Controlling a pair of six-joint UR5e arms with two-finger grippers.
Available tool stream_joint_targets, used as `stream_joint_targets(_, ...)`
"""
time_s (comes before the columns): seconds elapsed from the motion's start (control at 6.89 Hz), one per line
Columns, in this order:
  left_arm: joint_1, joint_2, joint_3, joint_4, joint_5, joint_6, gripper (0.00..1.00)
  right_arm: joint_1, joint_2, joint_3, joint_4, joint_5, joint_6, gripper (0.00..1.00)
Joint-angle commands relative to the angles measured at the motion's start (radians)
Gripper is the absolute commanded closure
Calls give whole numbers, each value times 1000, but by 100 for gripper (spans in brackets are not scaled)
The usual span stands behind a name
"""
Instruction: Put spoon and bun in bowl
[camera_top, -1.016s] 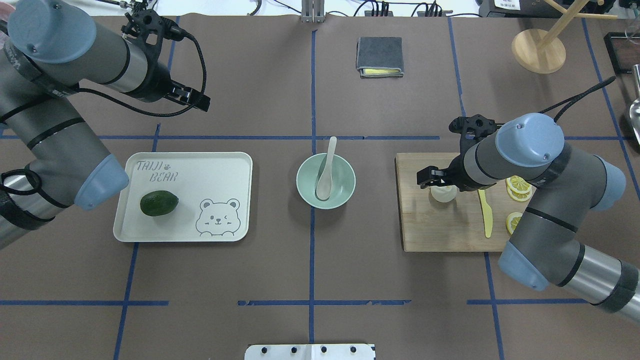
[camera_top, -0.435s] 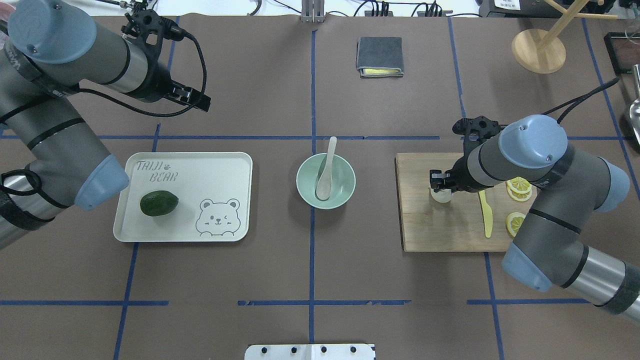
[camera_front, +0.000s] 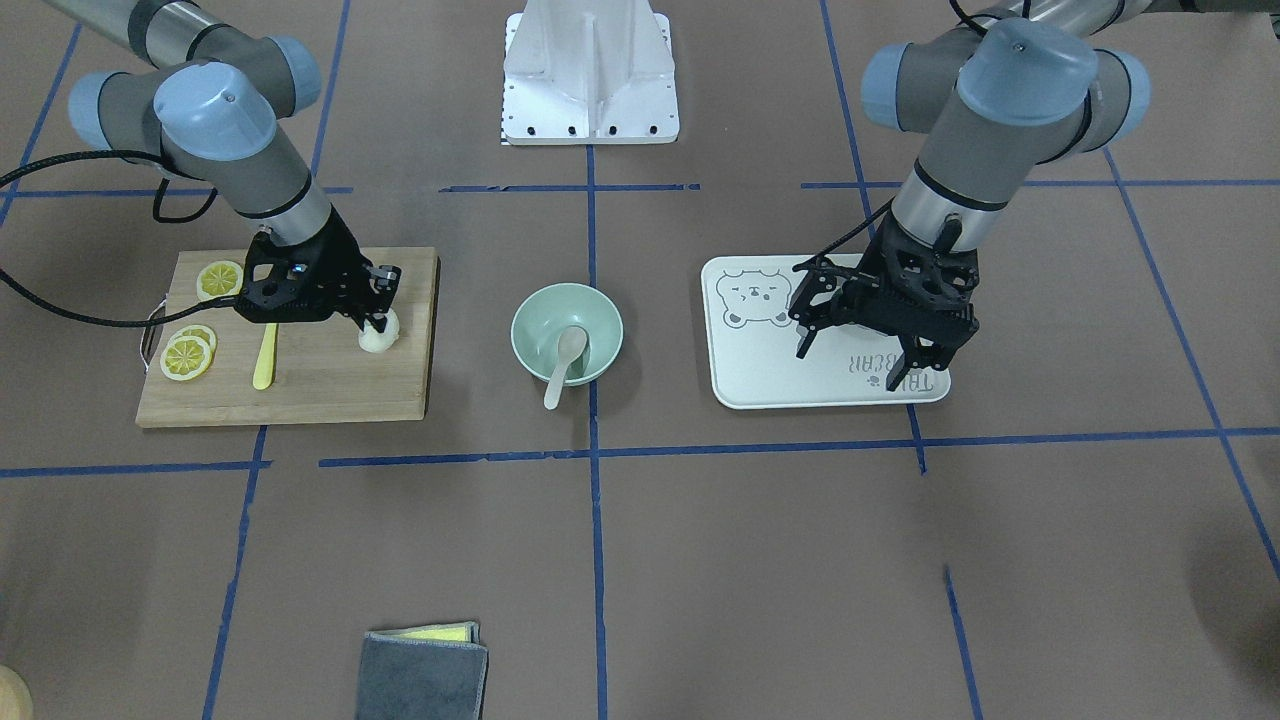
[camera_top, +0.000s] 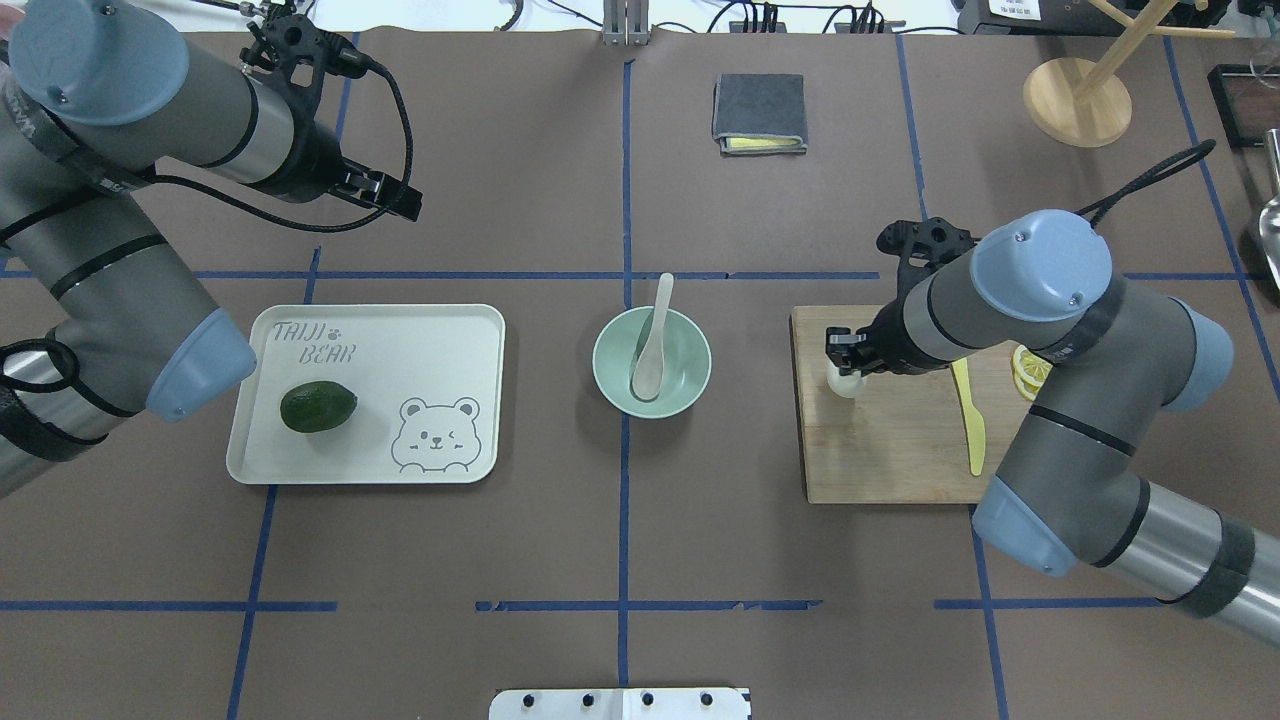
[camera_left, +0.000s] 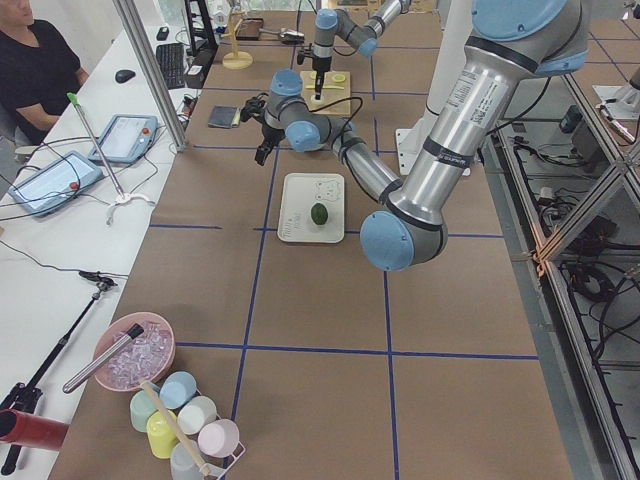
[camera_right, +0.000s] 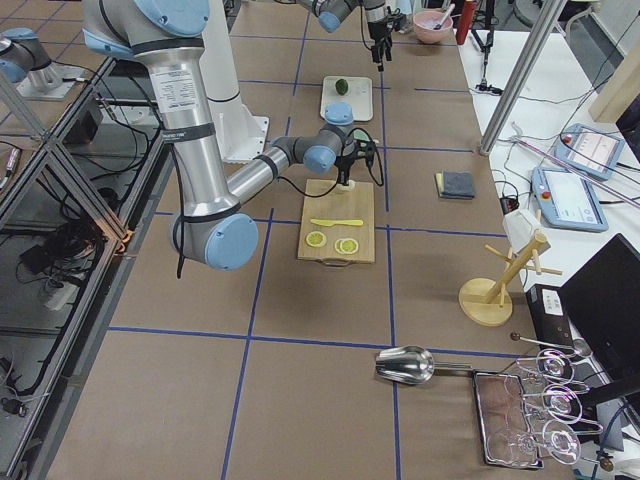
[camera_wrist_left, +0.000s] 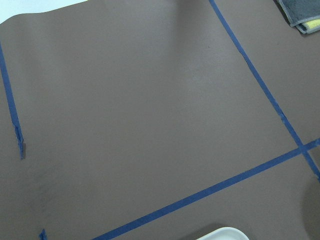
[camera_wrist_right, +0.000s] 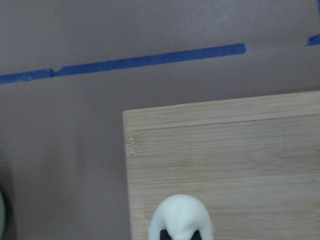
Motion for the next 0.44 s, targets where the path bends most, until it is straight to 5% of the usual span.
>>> stream_joint_targets(0.0, -2, 1, -22, 2, -1, -1, 1, -15, 199, -67, 2, -5, 212, 100)
stream_joint_targets(0.29, -2, 0, -22, 2, -3, -1, 1, -16, 271, -105, 7, -8, 269, 100)
